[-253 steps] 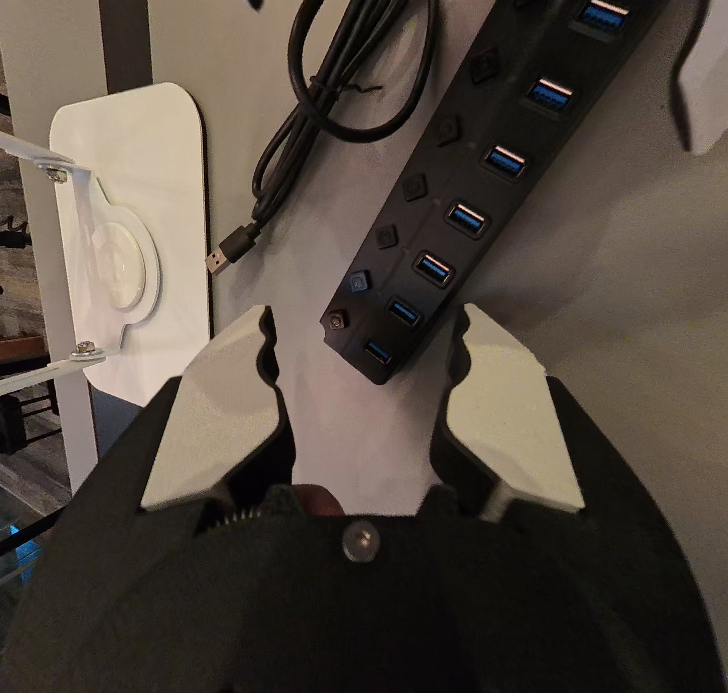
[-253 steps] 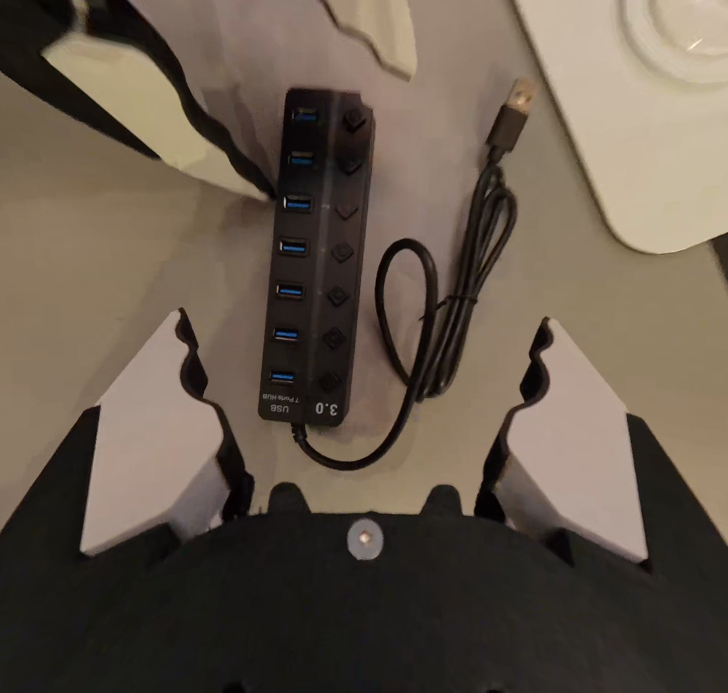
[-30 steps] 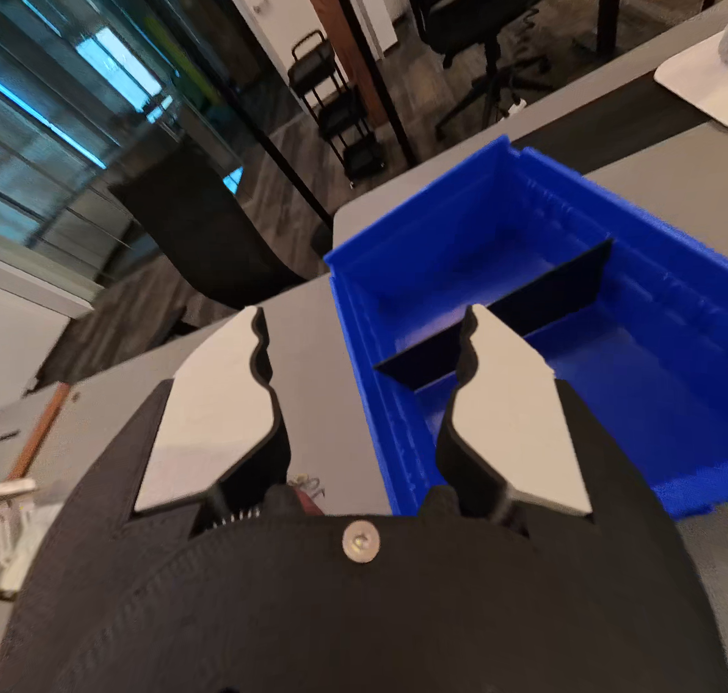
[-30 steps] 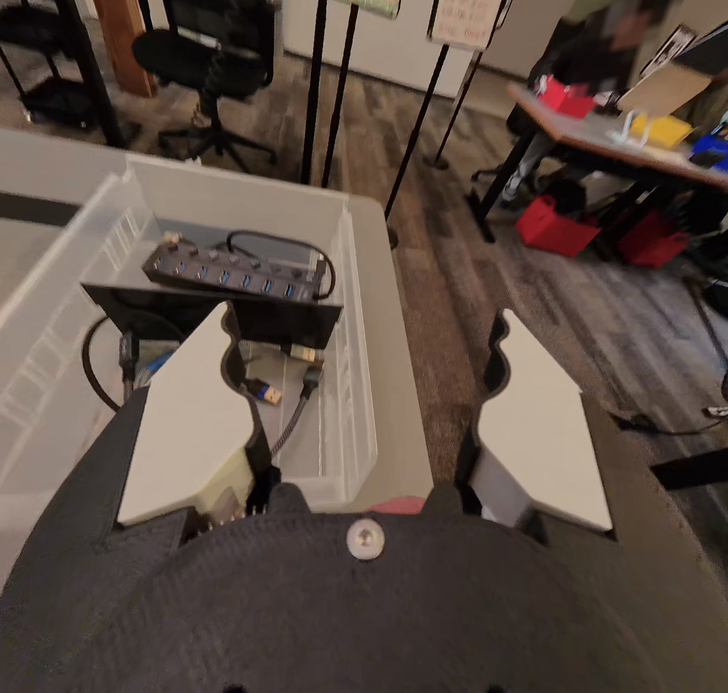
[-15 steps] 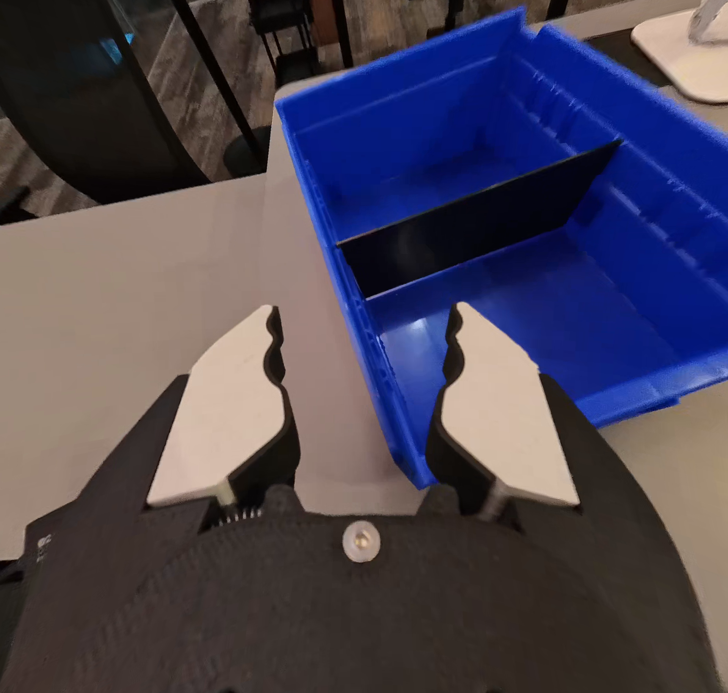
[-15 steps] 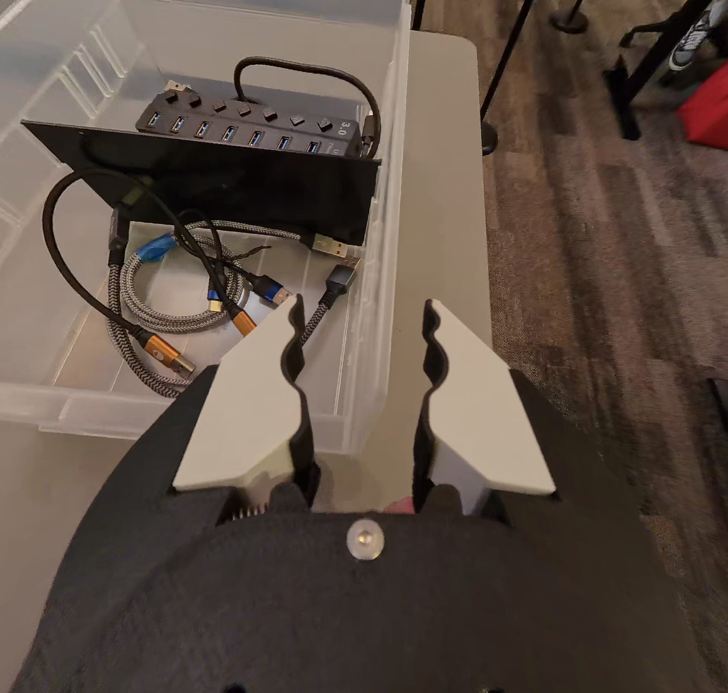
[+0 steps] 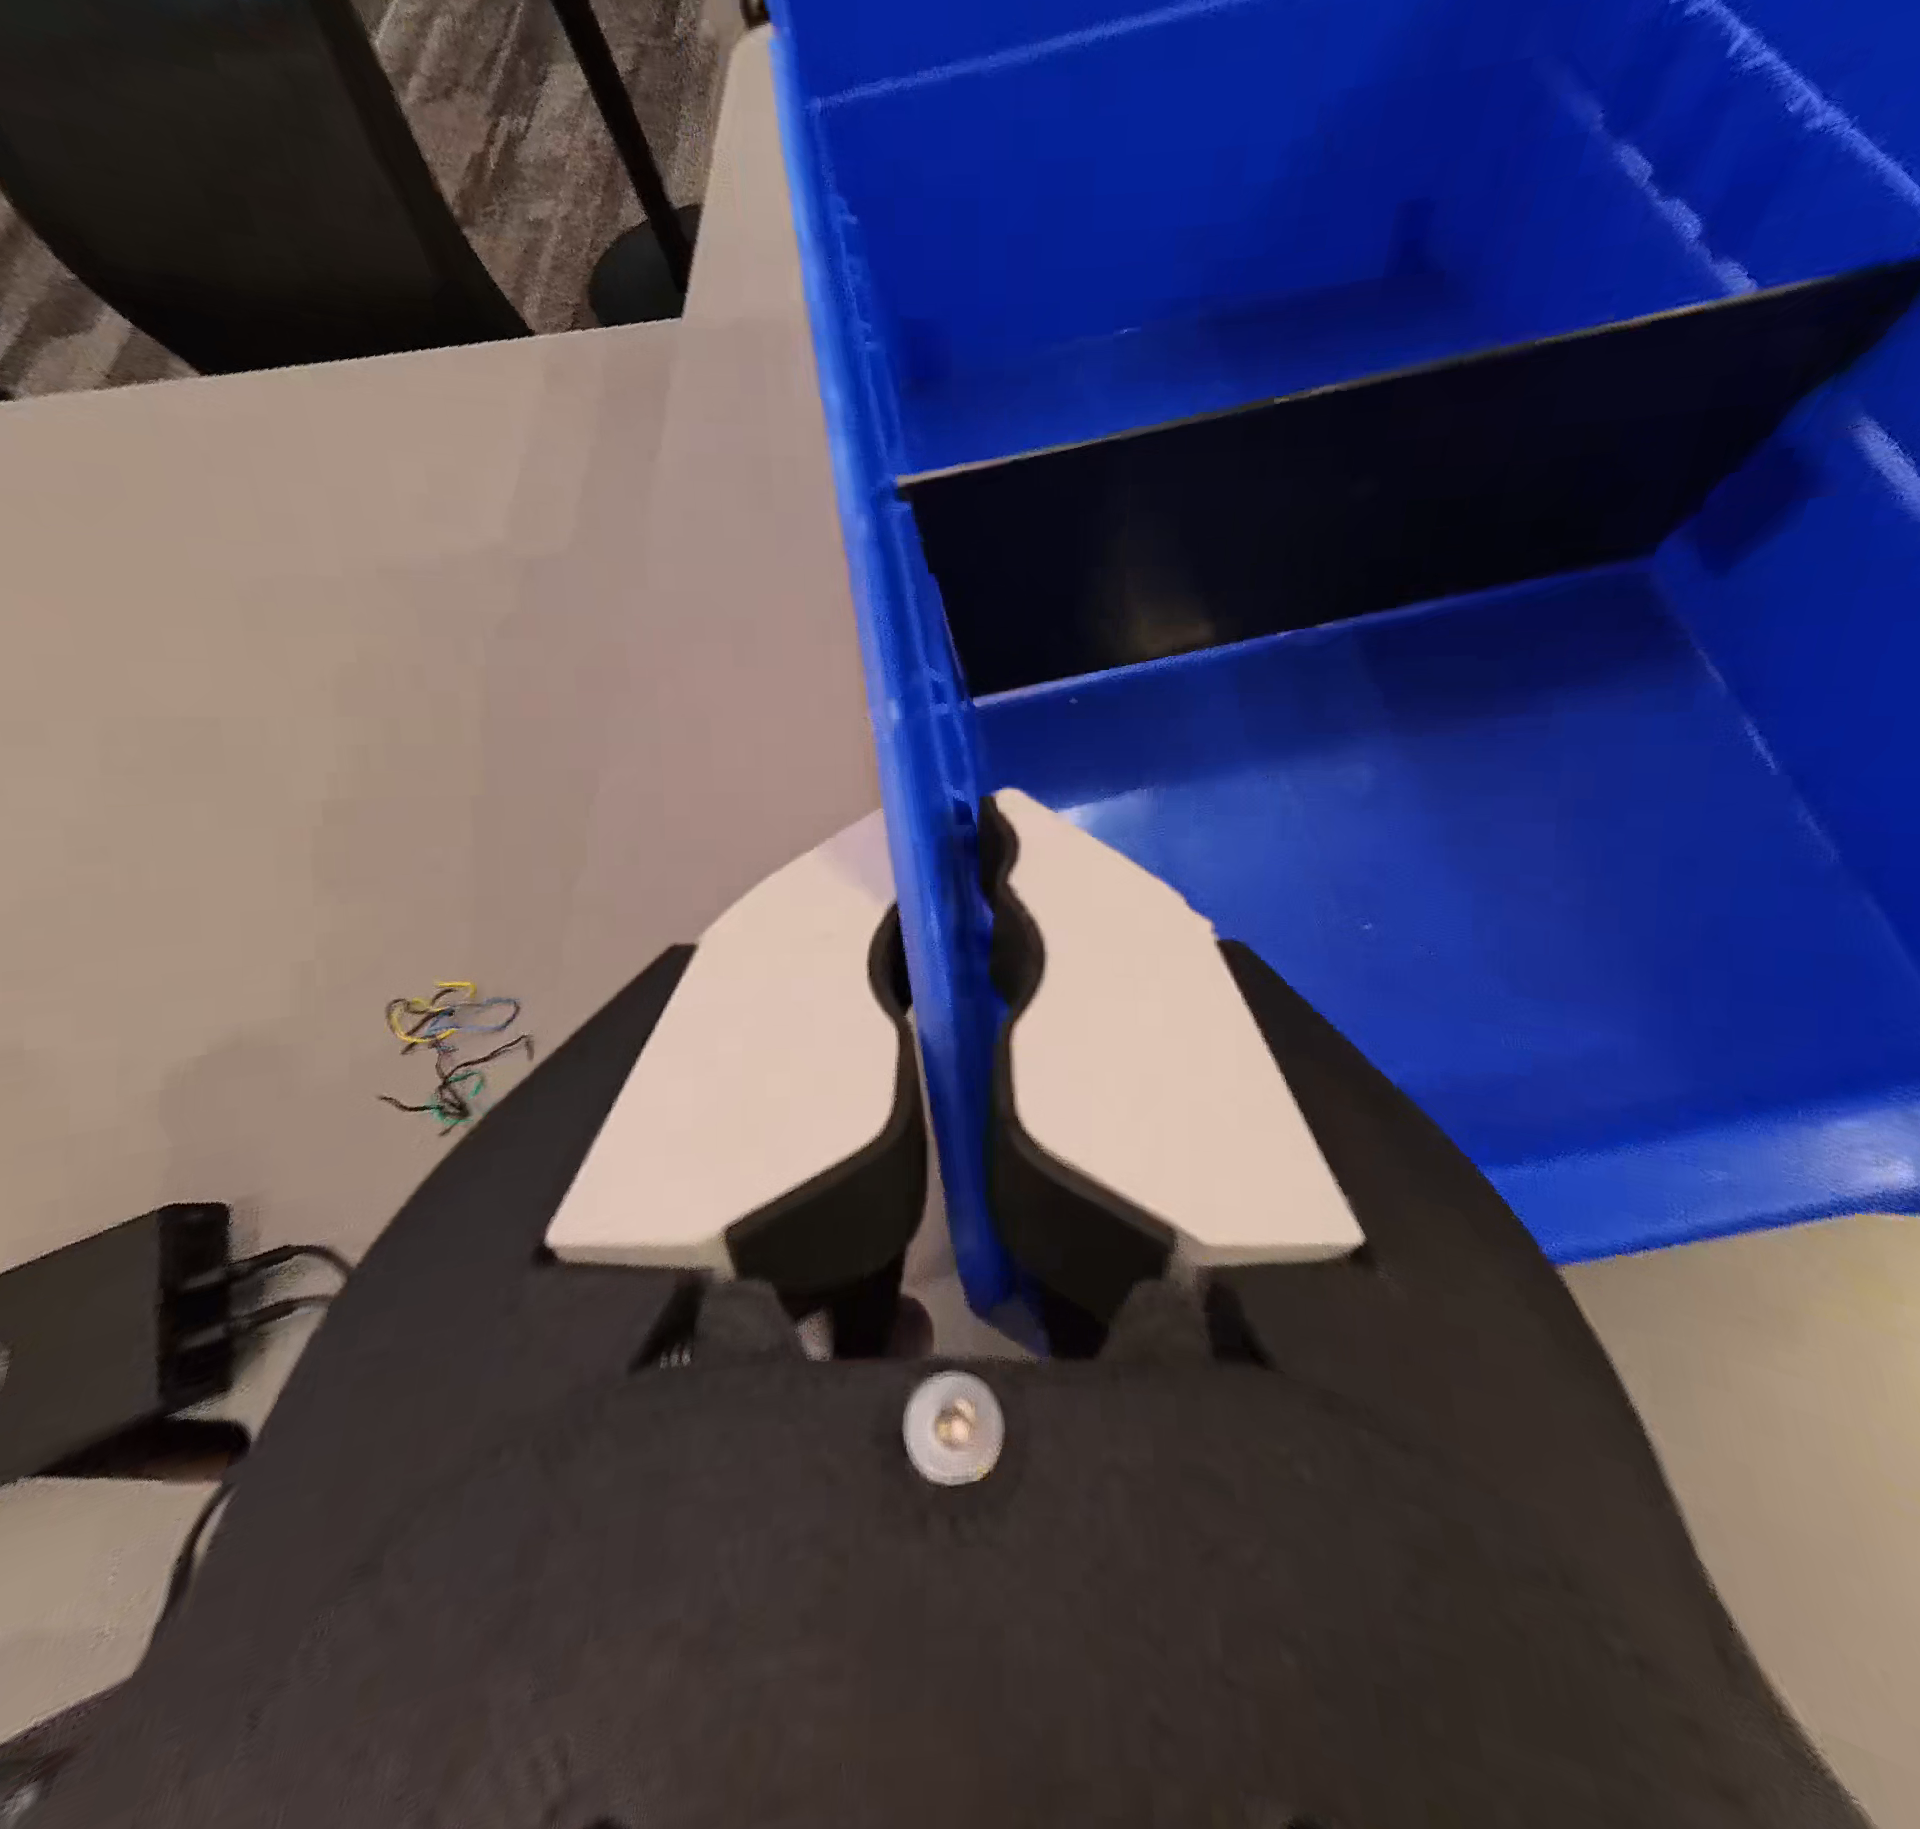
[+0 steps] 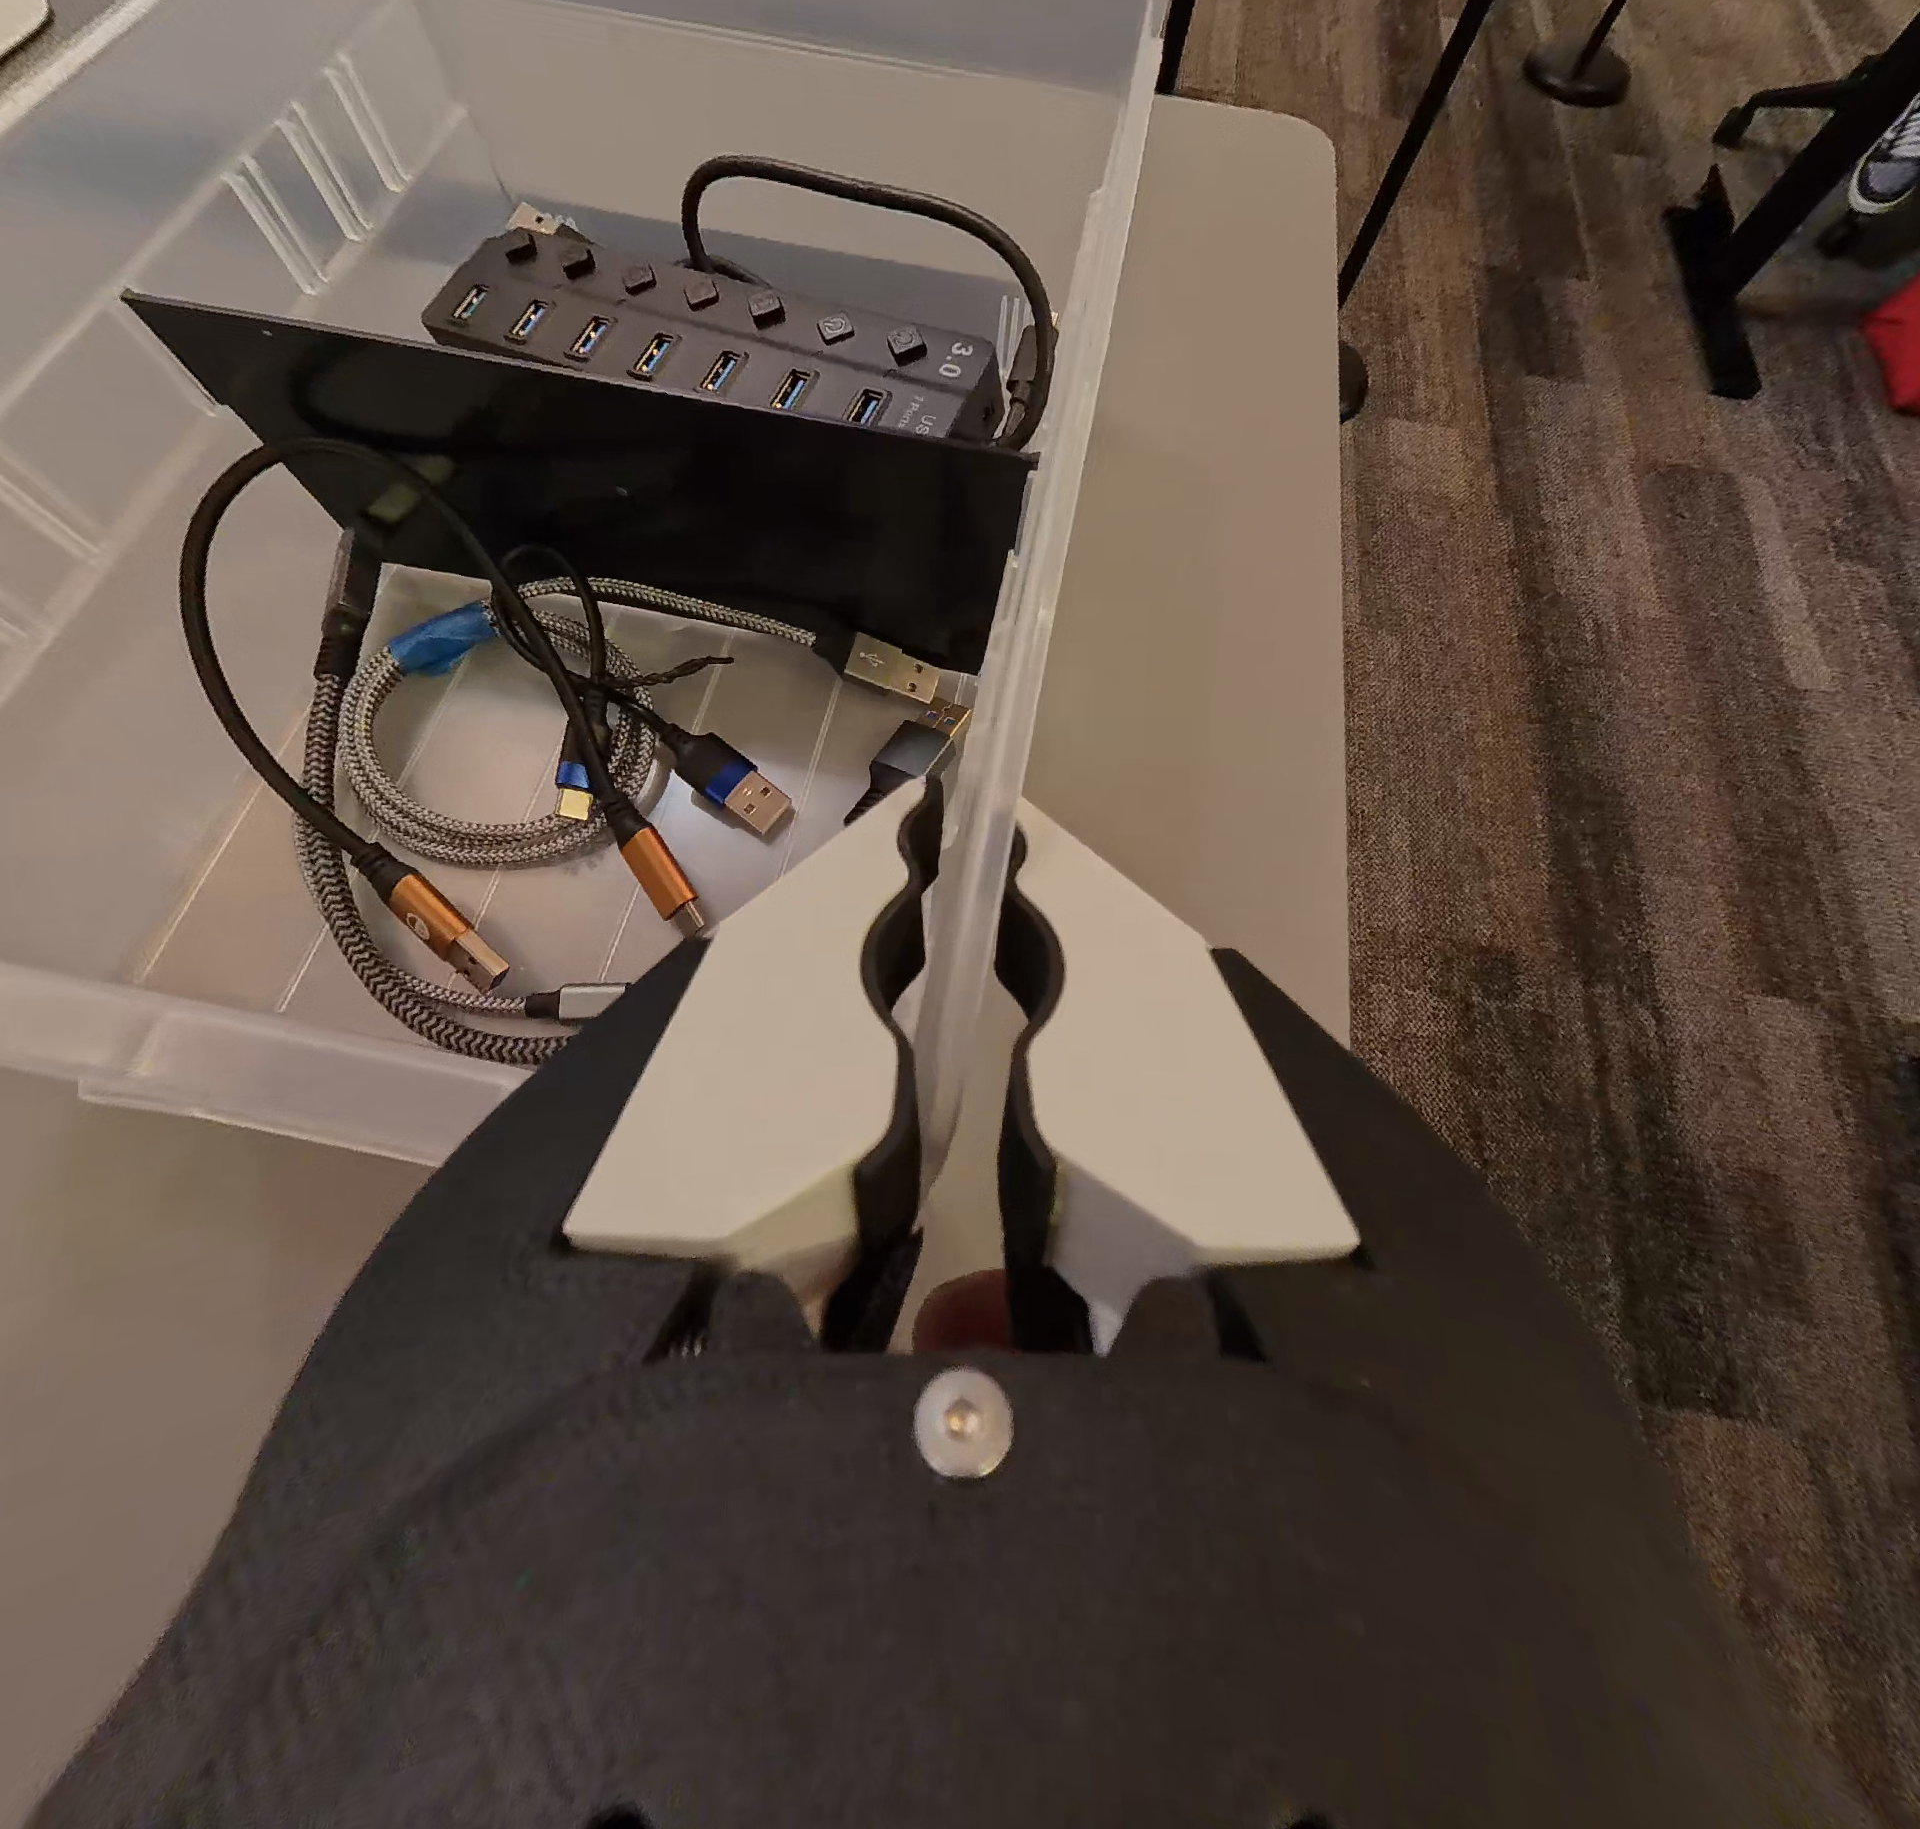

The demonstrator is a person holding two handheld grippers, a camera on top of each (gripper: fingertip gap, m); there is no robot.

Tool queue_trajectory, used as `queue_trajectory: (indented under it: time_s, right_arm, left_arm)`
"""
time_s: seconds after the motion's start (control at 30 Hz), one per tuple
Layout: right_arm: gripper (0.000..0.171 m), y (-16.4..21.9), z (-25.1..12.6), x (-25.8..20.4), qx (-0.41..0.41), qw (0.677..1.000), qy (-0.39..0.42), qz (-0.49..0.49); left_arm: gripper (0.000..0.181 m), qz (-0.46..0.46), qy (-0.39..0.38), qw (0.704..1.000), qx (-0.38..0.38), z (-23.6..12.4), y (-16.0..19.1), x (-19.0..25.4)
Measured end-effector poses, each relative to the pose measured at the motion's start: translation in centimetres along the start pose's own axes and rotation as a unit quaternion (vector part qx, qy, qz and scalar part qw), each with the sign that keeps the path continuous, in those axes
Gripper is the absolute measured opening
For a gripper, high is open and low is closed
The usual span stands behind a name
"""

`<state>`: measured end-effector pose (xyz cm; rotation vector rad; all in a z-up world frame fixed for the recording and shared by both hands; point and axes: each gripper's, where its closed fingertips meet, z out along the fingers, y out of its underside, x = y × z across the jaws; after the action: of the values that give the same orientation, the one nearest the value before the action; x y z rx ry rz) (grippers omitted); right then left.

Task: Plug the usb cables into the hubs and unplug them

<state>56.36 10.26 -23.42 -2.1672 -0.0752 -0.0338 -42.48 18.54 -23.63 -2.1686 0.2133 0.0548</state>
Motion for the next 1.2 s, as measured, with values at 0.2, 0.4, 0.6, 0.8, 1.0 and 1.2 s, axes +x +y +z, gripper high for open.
queue_trajectory:
  time_s: [0.2,0.4,0.6,0.8,1.0,1.2]
  right_arm:
    - [0.004,-0.2,0.1,-2.0,-0.002,1.0,-0.002,-0.003]
    - [0.004,-0.7,0.4,-6.2,0.003,1.0,-0.018,-0.013]
    - [0.003,-1.2,0.7,-11.5,0.012,0.999,-0.043,-0.025]
    - [0.003,-1.7,0.8,-17.4,0.016,0.997,-0.071,-0.04]
    - [0.004,-2.2,1.2,-22.6,0.013,0.994,-0.089,-0.065]
    - [0.003,-2.8,1.6,-27.4,0.019,0.991,-0.113,-0.067]
  left_arm:
    - [0.005,-0.033,0.034,0.999,0.024,-0.8,-0.6,0.5]
    - [0.005,-0.035,0.038,0.995,0.081,-3.5,-2.2,0.5]
    - [0.005,-0.017,0.039,0.992,0.117,-6.1,-2.1,0.2]
    - [0.005,-0.014,0.048,0.99,0.133,-7.1,-1.0,-0.4]
    - [0.006,-0.01,0.034,0.985,0.169,-8.9,-1.3,-1.6]
    - [0.006,-0.009,0.021,0.98,0.197,-10.2,-1.4,-2.7]
